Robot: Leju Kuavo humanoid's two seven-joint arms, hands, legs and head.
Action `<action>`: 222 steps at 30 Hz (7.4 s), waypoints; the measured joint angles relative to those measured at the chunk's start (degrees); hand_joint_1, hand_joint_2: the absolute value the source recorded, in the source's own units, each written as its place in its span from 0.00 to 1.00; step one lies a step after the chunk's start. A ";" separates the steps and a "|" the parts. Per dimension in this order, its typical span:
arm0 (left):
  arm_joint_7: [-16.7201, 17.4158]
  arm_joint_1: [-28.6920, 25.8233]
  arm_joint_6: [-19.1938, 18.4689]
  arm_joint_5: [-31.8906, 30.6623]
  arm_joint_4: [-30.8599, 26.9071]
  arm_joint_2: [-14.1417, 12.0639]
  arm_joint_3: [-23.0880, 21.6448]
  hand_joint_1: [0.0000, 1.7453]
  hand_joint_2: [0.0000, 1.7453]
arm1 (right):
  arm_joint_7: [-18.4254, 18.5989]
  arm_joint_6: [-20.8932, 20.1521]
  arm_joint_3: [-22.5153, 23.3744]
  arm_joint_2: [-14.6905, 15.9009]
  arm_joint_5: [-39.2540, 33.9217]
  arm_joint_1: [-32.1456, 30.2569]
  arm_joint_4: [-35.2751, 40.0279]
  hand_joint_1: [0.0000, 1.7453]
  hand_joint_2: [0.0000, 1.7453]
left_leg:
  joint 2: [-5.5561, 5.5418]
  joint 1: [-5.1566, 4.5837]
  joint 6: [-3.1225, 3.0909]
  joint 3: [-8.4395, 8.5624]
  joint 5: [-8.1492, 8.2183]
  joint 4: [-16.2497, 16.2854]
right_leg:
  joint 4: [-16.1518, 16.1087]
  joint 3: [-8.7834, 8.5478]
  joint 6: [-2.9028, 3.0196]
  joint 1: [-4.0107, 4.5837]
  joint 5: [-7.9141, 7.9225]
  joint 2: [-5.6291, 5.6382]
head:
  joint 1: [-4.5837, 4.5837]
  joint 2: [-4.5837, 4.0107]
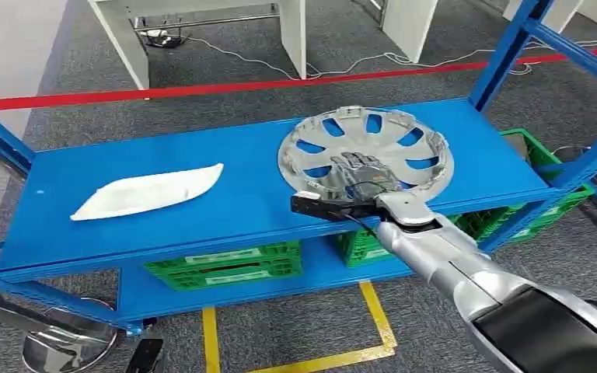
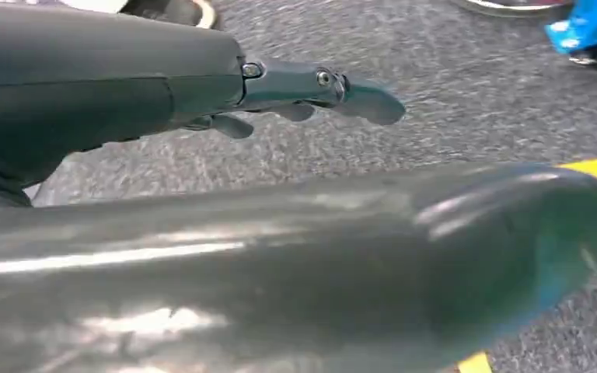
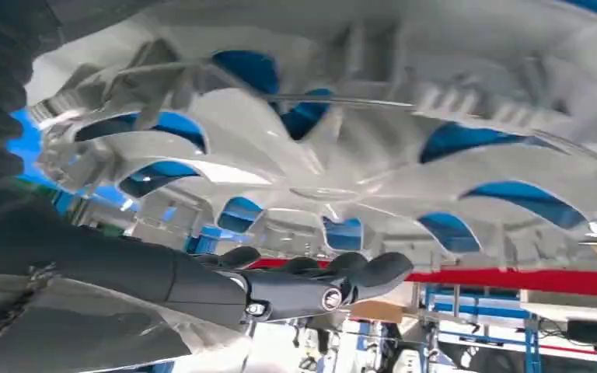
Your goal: Take the parts from the cabinet and place them on the table.
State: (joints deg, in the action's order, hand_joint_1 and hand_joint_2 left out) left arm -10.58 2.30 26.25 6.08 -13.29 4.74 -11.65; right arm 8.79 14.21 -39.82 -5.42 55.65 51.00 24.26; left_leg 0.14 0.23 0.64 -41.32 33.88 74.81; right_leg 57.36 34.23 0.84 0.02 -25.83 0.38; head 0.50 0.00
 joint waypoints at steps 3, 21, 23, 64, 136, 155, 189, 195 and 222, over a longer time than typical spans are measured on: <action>0.02 -0.32 0.00 0.37 0.75 -0.15 0.57 0.00 0.00 | 0.50 -0.20 -0.11 0.55 0.63 -0.16 0.00 0.00 1.00 | 0.00 0.00 -0.26 0.62 -3.73 -2.58 | 0.26 -0.09 0.01 0.05 -0.15 0.14 | 0.02 0.00; 0.59 -0.11 2.17 1.05 2.03 -0.96 2.65 0.00 0.00 | 3.24 -6.25 -0.61 2.60 4.35 0.96 -0.46 0.00 1.00 | 0.01 0.00 -2.40 6.53 -8.90 -16.38 | 1.74 0.54 -2.28 -0.19 -0.38 -0.24 | -0.37 0.00; 0.98 -0.02 2.19 1.22 2.12 -1.03 2.80 0.00 0.00 | 3.19 -8.97 -0.66 2.60 4.30 1.55 -0.59 0.88 1.00 | 0.02 -0.40 -1.65 6.06 -9.06 -16.20 | 0.41 -0.53 -1.70 -0.03 -0.93 -0.14 | -0.11 0.00; 0.22 -0.32 3.22 1.05 2.45 -2.91 4.07 0.00 0.00 | -12.61 -21.20 -0.81 2.95 -1.93 3.72 -2.93 1.00 1.00 | -0.10 0.40 0.14 0.20 -2.58 -0.76 | -0.59 -1.46 -0.05 -0.05 -0.35 -0.36 | 0.04 0.00; -6.16 -0.28 3.26 1.53 2.67 -1.99 6.54 0.00 1.00 | -8.33 13.97 7.37 21.03 23.91 -34.50 53.24 1.00 1.00 | -0.25 -0.30 -3.44 10.53 -6.18 -17.68 | 5.27 6.04 -2.76 -0.55 -2.82 -0.37 | -0.15 0.00; 7.08 16.25 12.05 3.69 1.20 2.32 10.29 0.00 1.00 | -14.27 16.24 -2.64 1.49 14.38 -14.98 32.04 1.00 1.00 | -0.06 0.24 0.45 -2.32 -2.47 1.69 | -0.85 -1.24 0.06 -0.14 -0.65 -0.63 | -0.04 0.00; 6.73 15.08 11.32 4.66 1.18 2.16 12.66 0.00 1.00 | -17.38 16.92 -6.12 2.21 9.51 -12.68 28.39 1.00 1.00 | -0.08 0.74 0.72 5.28 -7.48 -5.94 | -0.21 2.92 -0.67 -0.10 2.33 -0.67 | -0.02 0.00; 6.73 15.08 11.32 4.61 1.18 2.21 12.68 0.00 1.00 | -17.38 16.96 -6.14 2.28 9.48 -12.62 28.24 1.00 1.00 | -0.29 0.37 -1.89 10.36 -4.96 -16.40 | 0.36 5.47 -2.77 -0.22 4.66 -0.58 | -0.11 0.00; 10.09 15.53 8.40 3.70 1.22 1.46 14.06 0.00 1.00 | -19.89 14.14 -6.49 2.25 0.17 -12.88 29.44 1.00 1.00 | -4.03 0.40 -0.72 5.94 -8.83 -14.38 | 0.51 -1.07 -0.83 -0.19 -1.77 4.62 | -0.31 0.00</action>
State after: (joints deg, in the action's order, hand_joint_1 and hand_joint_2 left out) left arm -0.49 17.83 34.65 9.77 -12.07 6.21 2.40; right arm -11.10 28.35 -46.32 -3.17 55.82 38.12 53.70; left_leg -3.88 0.63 -0.08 -35.39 25.05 60.43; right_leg 57.88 33.16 0.01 -0.17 -27.59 5.00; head 0.20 0.00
